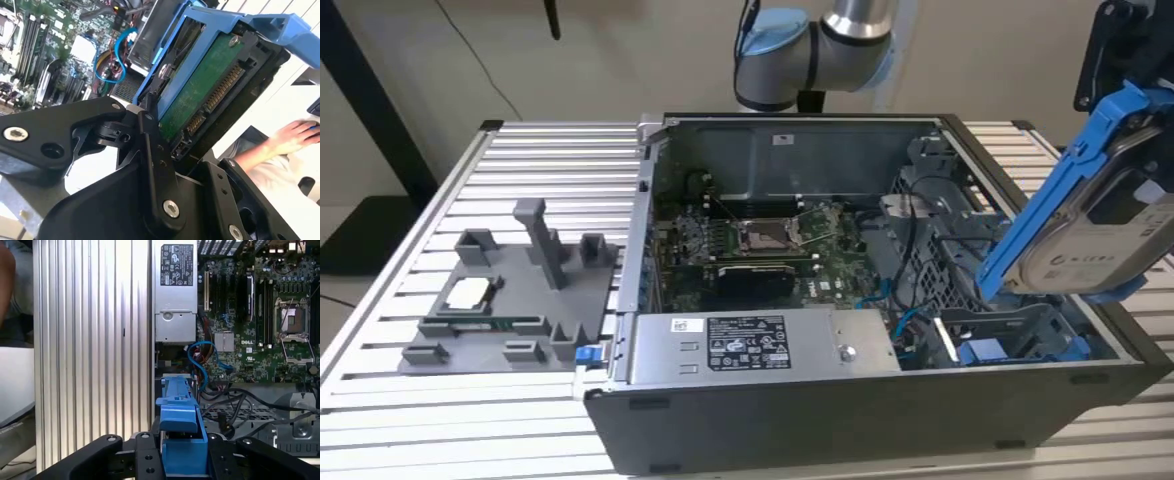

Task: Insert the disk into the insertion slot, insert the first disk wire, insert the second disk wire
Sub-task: 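Insert the disk into the insertion slot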

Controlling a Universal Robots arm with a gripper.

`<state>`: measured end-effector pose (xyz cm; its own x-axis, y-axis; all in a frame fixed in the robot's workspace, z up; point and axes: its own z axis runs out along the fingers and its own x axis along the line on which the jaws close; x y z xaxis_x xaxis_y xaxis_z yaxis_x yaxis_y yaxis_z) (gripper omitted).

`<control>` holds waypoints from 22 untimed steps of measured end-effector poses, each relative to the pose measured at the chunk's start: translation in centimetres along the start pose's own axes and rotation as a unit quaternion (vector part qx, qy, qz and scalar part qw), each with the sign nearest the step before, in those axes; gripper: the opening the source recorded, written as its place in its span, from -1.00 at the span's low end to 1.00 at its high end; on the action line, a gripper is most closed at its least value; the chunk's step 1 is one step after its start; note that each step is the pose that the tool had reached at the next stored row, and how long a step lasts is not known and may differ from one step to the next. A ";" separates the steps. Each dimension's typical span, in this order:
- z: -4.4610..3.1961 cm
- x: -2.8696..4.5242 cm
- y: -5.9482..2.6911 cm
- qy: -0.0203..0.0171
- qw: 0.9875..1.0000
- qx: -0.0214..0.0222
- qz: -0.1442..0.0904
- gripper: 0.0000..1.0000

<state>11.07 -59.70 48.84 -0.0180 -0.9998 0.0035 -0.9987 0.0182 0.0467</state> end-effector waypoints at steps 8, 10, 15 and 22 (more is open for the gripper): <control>0.03 1.04 0.13 0.000 1.000 0.000 0.000 -0.35; 0.03 1.24 0.14 0.000 1.000 0.000 0.000 -0.35; 0.03 1.53 0.15 0.000 1.000 0.000 0.000 -0.35; 0.03 1.56 0.15 0.000 1.000 0.000 0.000 -0.35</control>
<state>10.88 -61.26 48.82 -0.0181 -0.9998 0.0035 -0.9987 0.0182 0.0467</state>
